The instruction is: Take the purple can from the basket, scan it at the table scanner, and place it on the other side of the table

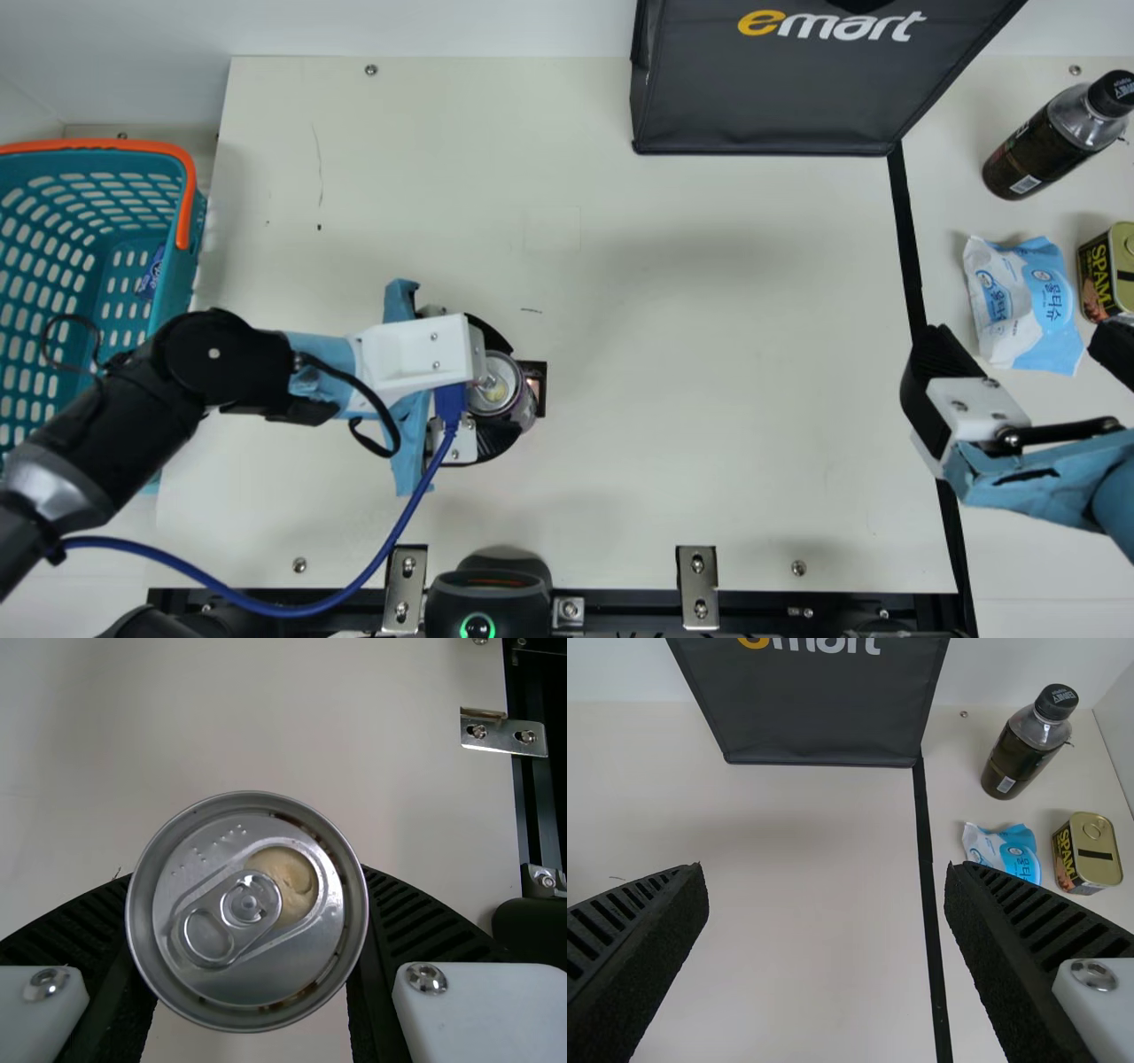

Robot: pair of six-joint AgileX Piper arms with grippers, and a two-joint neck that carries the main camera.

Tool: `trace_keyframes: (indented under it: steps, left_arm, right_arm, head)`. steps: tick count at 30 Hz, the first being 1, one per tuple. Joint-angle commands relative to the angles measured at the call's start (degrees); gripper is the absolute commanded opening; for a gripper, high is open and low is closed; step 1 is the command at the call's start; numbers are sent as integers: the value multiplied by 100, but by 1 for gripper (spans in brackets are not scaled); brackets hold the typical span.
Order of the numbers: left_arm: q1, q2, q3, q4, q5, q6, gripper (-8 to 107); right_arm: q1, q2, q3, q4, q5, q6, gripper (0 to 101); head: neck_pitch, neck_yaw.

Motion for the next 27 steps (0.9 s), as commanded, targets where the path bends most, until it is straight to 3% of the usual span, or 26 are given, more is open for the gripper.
trace_keyframes:
  steps: [1, 11, 19, 27]
  left_arm:
    - [-26, 26, -3, 49, -22, -17, 55]
    - [-78, 61, -98, 192, -51, -263, 89]
    - [-20, -160, -62, 569, 38, -789, 90]
    - [253, -620, 94, 1176, 231, -1865, 90]
  right_arm:
    - [0, 0, 0, 0, 0, 0, 95]
    - [0, 0, 0, 0, -6, 0, 95]
    - [0, 0, 0, 0, -6, 0, 95]
    - [0, 0, 0, 0, -6, 0, 95]
  head:
    - [-140, 9]
    - [-140, 9]
    - [-140, 9]
    - [-140, 9]
